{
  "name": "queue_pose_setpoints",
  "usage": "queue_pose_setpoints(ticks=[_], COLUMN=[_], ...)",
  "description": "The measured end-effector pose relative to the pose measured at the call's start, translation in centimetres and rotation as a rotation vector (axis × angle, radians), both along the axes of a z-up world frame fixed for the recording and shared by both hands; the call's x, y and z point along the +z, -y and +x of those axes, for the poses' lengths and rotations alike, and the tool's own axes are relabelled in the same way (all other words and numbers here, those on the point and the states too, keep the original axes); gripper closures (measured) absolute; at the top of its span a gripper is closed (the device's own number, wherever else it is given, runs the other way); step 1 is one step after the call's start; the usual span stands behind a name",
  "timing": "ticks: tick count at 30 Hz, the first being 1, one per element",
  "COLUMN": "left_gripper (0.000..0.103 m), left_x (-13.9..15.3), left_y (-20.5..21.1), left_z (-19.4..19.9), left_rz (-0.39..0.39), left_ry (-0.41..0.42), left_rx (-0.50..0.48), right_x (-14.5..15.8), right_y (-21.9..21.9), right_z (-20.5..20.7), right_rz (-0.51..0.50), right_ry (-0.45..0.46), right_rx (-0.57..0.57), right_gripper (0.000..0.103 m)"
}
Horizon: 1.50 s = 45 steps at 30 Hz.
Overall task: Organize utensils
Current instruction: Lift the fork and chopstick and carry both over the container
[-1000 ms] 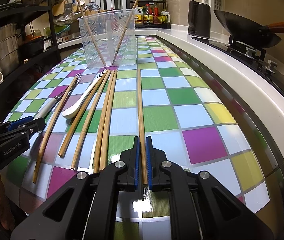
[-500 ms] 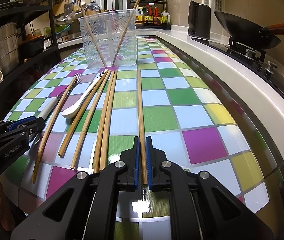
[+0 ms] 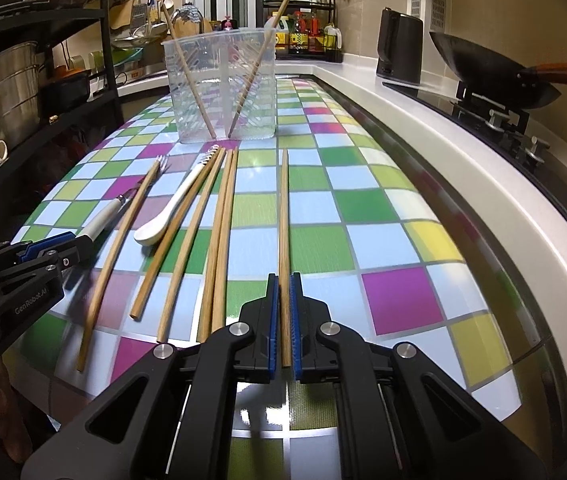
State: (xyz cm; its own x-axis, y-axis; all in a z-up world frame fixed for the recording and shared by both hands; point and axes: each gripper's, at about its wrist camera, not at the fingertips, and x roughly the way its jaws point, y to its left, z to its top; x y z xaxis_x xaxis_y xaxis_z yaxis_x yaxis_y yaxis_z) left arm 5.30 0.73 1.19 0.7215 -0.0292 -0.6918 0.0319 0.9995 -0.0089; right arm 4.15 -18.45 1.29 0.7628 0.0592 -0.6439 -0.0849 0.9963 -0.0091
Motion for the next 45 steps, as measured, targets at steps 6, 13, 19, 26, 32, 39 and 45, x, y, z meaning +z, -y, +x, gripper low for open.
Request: queue_pose_setpoints(ticks=[6,13,19,26,32,39,45], left_gripper=[0.085,0.085,0.085,0.085,0.085,0.085,0.085], left_x=[1.5,2.8,3.4,4.0,5.2,6.5,7.5], left_y=[-0.1,-0.4,-0.5,-0.8,-2.1,-3.5,-3.5], left_z=[-0.7,-1.0,-1.2,-1.2,-0.7,0.0,0.1], left_rz=[0.001,-0.002,-0.009,-0.027,-0.107,-0.209,-0.223], left_ry=[0.053,0.096,0.120,0.133,0.142,0.155,0.193], left_rx=[-0.008,-0.009,-0.009,-0.011,-0.013,-0.034,-0.047], right_x=[1.7,4.1,5.7,7.5,9.4,10.6,11.9], right_y=[-0.3,-0.5,-0.4,0.1,1.2,1.9,2.0], right_z=[-0.7,-1.1,-1.2,-0.6,0.1,0.8,1.1], right_rz=[-0.020,-0.037,-0.036,-0.018,0.024,0.066,0.082], right_ry=[0.033,0.076,0.104,0.130,0.157,0.172,0.195], right_rx=[0.000,0.003,0.003,0.007,-0.004,-0.007,0.008], right_gripper=[0.097,0.097,0.097,0.097,0.097,0.097,0.097])
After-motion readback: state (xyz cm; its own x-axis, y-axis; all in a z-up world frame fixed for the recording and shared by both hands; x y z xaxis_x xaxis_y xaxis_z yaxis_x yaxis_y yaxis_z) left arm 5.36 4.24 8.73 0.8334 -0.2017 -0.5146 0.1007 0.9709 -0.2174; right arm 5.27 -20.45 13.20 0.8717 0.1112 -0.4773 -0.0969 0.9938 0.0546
